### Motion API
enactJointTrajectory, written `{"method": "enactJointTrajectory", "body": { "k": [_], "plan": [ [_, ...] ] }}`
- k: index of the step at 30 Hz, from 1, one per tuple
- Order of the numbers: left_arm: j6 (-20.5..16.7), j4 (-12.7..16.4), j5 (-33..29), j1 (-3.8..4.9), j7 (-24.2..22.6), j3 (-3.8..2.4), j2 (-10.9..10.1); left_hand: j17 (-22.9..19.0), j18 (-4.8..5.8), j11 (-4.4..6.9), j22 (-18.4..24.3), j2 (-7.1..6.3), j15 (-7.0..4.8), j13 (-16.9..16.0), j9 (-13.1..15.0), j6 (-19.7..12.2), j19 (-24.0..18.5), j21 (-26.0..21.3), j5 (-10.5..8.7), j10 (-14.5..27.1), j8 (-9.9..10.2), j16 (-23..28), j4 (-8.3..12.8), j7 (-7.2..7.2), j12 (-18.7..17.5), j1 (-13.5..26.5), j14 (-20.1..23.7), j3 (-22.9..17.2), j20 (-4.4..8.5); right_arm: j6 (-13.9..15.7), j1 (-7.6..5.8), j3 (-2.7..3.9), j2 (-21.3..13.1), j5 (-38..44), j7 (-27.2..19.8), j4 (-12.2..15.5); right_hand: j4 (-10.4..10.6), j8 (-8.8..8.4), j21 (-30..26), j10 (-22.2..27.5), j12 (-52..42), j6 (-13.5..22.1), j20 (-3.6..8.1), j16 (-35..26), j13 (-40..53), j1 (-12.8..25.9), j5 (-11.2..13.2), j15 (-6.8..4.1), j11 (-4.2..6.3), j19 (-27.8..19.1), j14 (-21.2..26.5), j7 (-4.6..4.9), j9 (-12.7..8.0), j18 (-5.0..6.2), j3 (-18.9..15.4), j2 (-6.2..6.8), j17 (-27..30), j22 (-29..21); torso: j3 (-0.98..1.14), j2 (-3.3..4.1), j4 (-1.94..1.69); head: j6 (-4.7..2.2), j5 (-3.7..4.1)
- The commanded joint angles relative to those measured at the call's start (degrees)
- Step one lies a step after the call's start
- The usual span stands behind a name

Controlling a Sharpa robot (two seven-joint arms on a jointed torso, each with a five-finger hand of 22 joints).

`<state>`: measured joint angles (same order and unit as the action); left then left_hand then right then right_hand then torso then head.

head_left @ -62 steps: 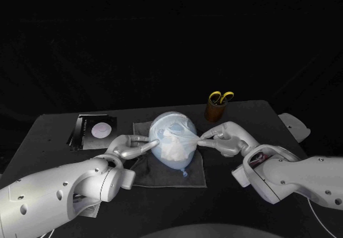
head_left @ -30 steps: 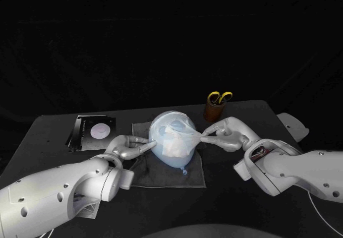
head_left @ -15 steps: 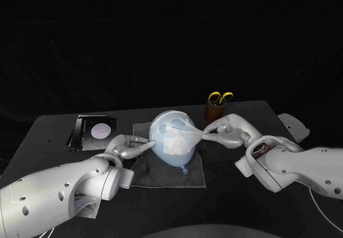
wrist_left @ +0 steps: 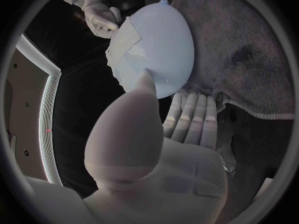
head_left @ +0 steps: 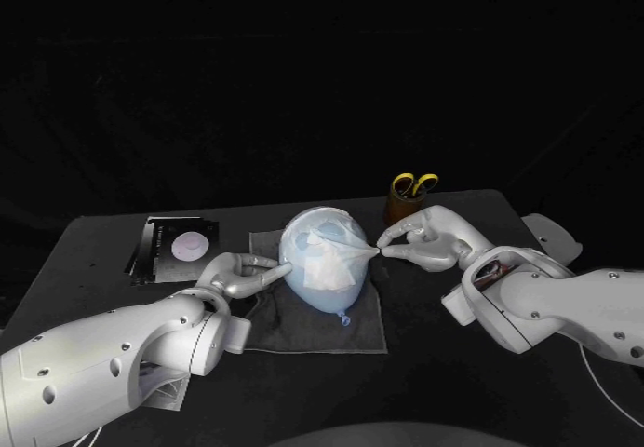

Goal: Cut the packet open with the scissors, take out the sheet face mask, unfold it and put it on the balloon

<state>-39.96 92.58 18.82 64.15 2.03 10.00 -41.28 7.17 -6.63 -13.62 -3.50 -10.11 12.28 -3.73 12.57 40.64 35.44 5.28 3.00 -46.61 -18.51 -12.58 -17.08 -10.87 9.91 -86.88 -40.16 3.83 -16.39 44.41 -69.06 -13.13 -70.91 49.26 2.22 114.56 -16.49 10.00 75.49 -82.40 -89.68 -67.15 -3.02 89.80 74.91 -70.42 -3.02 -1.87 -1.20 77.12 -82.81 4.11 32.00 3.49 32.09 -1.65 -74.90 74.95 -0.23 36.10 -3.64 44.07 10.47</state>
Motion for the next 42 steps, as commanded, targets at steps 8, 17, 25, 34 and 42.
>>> {"method": "enactJointTrajectory", "body": {
  "k": [8,17,25,34,42],
  "plan": [
    [-0.5,-0.7,-0.3,-0.24,0.1,0.25,0.0,-0.3,0.70,0.06,0.3,-0.74,0.11,0.1,-0.3,0.2,-1.6,-0.8,-0.14,-0.2,0.7,1.0,0.0,-4.97,-0.9,-0.6,1.5,-0.4,-0.01,-7.6,-2.19,0.03,0.2,-14.6,-5.3,0.1,0.4,0.19,-0.2,-7.6,-0.3,0.0,-0.13,0.2,15.1,0.9,0.1,-1.21,1.06,0.0,-7.2,0.40,-0.1,1.05,0.2,0.33,-15.1,1.2,-0.05,0.00,-0.06,-1.08,-0.20],
    [0.9,-0.3,-0.7,-0.24,-3.0,-0.16,-0.7,-0.6,0.28,-0.05,0.3,-0.70,0.28,0.1,-0.6,-0.5,-2.2,-1.1,-0.13,0.2,1.2,1.7,0.0,-4.97,-1.5,-1.0,2.6,-0.6,-0.07,-8.3,-3.46,-0.01,0.3,-15.2,-2.1,-1.1,1.5,0.00,-1.8,-7.6,-0.3,1.2,-0.27,0.2,15.1,2.4,0.2,-1.20,0.88,-1.3,-7.2,0.66,0.4,1.44,0.6,1.05,-15.1,-0.1,-0.13,-0.04,-0.09,-1.33,-0.08],
    [5.0,0.9,-3.5,-0.24,-8.8,-0.61,-2.5,-0.4,1.08,-0.09,0.3,0.07,0.20,0.1,-0.9,-0.9,-2.3,-1.1,-0.16,0.1,1.6,1.4,0.1,-5.11,-1.9,-1.7,1.1,-1.1,-0.45,-5.0,-3.07,-0.28,-0.4,-7.1,-2.4,-1.9,5.6,-4.32,-4.3,-7.6,-0.3,8.8,-1.85,0.2,15.1,8.0,-0.6,0.71,-1.38,-2.8,-7.2,3.22,-0.8,1.82,-7.7,7.79,-15.1,-2.1,-0.02,0.10,0.07,-1.06,-0.18],
    [9.4,2.5,-4.6,-0.24,-14.6,-1.14,-4.6,-0.4,2.26,-0.02,0.3,0.60,0.17,0.0,-0.8,-0.4,-3.4,-1.4,-0.17,-0.1,1.6,1.5,0.1,-4.96,-2.1,-2.5,0.9,-1.4,-0.42,-2.2,-0.27,-0.42,-1.8,-3.0,-6.3,-0.8,7.1,-5.46,-5.9,-7.6,-0.3,10.3,-2.60,0.2,15.1,6.7,-0.6,1.31,-1.97,-3.6,-7.2,3.81,-1.3,2.21,-11.3,8.86,-15.1,-3.3,0.01,-0.03,0.20,-0.81,-0.48],
    [11.7,3.0,-4.8,-0.24,-16.7,-1.24,-6.4,-0.5,2.71,0.00,0.3,1.23,0.19,0.1,-0.8,0.2,-3.6,-1.4,-0.19,-0.1,1.5,1.7,0.2,-4.84,-2.4,-3.5,1.4,-2.0,-0.37,-1.7,2.29,-0.50,-1.9,-2.2,-8.2,-0.8,7.3,-5.77,-6.5,-7.6,-0.3,10.7,-2.74,0.2,15.1,5.4,-0.8,1.45,-2.11,-3.9,-7.2,3.95,-1.4,2.31,-12.3,8.81,-15.1,-3.7,0.04,0.04,0.03,-0.67,-0.30]
  ]
}}
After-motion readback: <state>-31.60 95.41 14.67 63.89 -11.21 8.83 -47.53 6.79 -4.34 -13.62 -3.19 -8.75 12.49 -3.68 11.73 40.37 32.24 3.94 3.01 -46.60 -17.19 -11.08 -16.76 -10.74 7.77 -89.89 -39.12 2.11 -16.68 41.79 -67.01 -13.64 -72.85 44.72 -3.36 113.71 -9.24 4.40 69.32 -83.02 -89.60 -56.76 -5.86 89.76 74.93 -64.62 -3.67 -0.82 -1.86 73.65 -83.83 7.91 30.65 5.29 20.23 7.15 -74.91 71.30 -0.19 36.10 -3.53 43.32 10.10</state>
